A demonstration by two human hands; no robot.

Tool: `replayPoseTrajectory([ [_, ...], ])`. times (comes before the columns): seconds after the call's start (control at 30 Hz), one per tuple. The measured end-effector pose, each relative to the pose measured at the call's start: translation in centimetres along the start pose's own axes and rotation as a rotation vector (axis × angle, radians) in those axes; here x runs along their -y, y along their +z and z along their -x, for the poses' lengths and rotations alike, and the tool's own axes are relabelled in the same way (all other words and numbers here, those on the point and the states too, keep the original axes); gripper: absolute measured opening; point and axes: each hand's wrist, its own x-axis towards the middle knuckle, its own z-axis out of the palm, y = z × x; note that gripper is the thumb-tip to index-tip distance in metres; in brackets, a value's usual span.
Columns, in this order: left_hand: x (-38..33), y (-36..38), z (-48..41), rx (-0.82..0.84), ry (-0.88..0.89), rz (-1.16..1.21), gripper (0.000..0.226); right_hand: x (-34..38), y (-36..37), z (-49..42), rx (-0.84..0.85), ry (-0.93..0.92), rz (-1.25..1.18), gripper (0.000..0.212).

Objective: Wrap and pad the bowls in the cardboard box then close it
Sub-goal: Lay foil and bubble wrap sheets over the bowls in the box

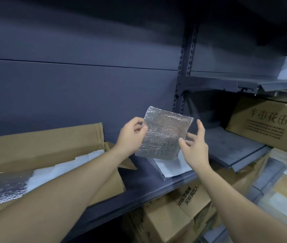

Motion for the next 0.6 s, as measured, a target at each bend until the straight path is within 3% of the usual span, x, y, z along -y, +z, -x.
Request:
replayPoseTrajectory([
  [0.1,0.0,-2.8,0.4,-0.061,-0.002,0.023,0.053,1.3,1.6,0.4,0.03,-0.023,0.0,0.082],
  [0.17,0.1,-4.7,0.8,-0.073,0.006,0.053,0.067,2.3,2.8,0.7,0.055,-0.067,0.011,0.077],
  [0.33,1.0,-10.1,2.1,-0.083,-0.018,-0.05,0.03,4.5,6.9,1.9,0.152,-0.155,-0.011,0.054],
  [0.6,3.0,-20.9,5.8,-0.103,-0.106,-0.16,0.039,7.8,15.5,5.0,0.34,-0.234,0.03,0.031],
])
